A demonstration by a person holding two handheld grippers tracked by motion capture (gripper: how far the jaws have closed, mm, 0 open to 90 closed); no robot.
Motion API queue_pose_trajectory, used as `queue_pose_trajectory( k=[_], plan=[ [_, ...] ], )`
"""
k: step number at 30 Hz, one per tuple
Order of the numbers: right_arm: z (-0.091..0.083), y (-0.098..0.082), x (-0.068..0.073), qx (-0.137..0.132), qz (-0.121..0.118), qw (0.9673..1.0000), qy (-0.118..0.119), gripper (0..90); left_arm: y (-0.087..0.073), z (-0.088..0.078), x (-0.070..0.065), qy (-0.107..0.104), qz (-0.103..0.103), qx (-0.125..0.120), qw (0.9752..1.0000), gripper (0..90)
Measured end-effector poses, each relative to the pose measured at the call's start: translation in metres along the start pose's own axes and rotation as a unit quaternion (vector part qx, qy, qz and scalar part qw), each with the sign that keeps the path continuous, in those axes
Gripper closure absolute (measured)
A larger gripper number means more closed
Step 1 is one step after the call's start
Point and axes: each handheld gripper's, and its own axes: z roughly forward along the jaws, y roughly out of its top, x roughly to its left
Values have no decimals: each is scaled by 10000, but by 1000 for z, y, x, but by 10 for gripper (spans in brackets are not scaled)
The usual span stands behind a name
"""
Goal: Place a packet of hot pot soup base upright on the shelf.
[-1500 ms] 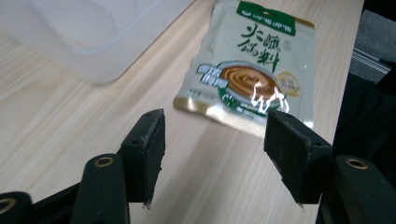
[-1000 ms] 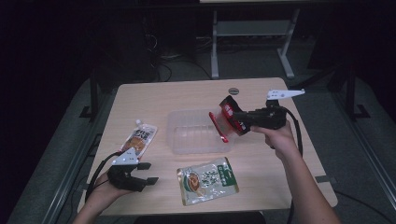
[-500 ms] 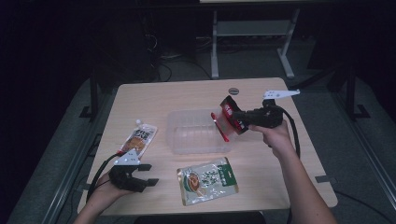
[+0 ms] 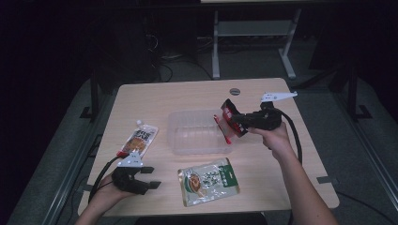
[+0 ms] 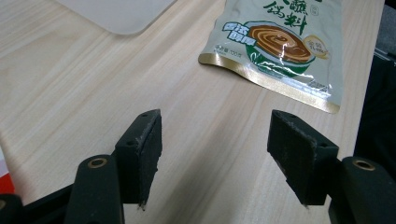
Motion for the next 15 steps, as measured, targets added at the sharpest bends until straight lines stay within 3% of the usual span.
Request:
queue_pose_trajectory(
  k=[7, 15],
  plan=[
    [4, -2, -1, 41, 56, 9999, -126, 898, 0, 2, 1, -29, 25, 21, 10000, 350],
    [14, -7, -3, 306, 46, 9992, -235, 897, -1, 3, 0, -76, 21, 80, 9999, 349]
  ],
)
